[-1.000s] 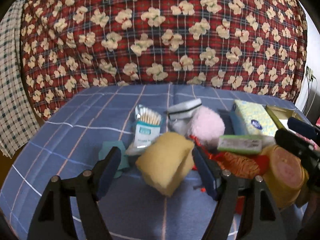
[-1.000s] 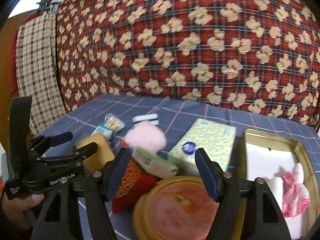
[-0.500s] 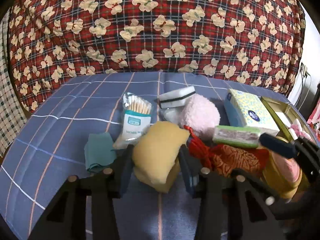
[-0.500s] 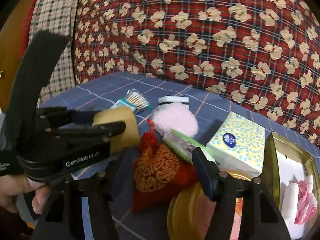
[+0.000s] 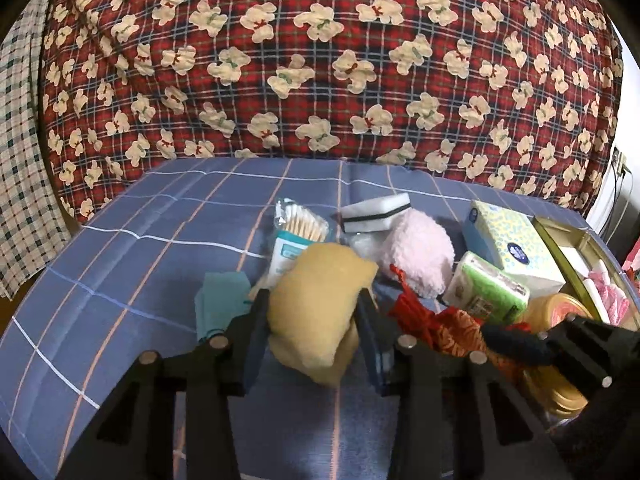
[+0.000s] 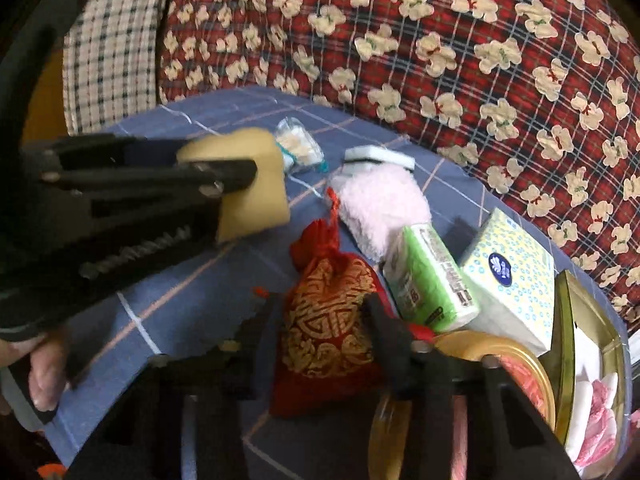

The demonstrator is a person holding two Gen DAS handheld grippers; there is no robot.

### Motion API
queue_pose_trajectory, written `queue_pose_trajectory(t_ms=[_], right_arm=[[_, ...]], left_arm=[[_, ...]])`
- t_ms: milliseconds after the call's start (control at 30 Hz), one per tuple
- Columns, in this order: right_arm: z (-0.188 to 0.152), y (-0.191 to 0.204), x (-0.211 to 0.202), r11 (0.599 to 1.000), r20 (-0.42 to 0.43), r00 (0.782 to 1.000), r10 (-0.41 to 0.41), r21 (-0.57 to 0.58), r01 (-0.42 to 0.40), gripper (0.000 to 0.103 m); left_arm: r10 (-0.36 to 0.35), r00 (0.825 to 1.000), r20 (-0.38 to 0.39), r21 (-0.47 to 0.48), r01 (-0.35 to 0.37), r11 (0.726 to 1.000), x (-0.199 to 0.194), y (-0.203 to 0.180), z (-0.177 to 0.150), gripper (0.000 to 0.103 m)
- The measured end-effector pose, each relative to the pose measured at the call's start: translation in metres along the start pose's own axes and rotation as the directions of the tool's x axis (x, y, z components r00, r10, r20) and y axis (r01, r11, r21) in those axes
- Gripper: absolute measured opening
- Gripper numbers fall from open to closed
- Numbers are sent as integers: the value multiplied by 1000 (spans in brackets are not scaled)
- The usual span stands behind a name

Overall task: Organize soft objects
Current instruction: 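Grasp the yellow sponge with the left gripper while the right grasps the red drawstring pouch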

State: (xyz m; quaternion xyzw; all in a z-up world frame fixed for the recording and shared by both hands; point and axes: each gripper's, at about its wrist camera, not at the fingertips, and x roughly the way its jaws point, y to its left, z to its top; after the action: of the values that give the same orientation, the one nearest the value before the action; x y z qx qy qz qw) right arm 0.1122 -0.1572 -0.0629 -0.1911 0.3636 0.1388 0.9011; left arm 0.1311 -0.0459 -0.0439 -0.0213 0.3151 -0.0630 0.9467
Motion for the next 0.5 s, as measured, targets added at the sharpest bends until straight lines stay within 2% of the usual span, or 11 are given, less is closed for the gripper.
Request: queue_pose_trajectory(t_ms=[33, 100, 167, 367, 500], right_arm=[[0, 0, 0, 1000, 1, 1000, 1, 1, -1, 34], [0, -1, -2, 1000, 8, 1000, 16, 1, -16, 24], [-1, -2, -6, 999, 27, 999, 35, 3, -35, 21], [-2, -10, -23, 997, 130, 990, 62, 47, -68, 21], [-3, -19, -34, 989, 203, 974, 102, 83, -121, 21]], left_arm=[[3, 1000, 1, -3, -3, 1000, 0, 0, 0, 41], [0, 1000, 7, -14, 0, 1000, -2, 2, 0, 41], [-1, 1000, 16, -24, 2, 1000, -4, 3, 0, 41], [17, 998, 54, -25, -15, 1000, -11, 4, 0, 41], [32, 996, 87, -20, -30, 999, -18, 4, 0, 41]])
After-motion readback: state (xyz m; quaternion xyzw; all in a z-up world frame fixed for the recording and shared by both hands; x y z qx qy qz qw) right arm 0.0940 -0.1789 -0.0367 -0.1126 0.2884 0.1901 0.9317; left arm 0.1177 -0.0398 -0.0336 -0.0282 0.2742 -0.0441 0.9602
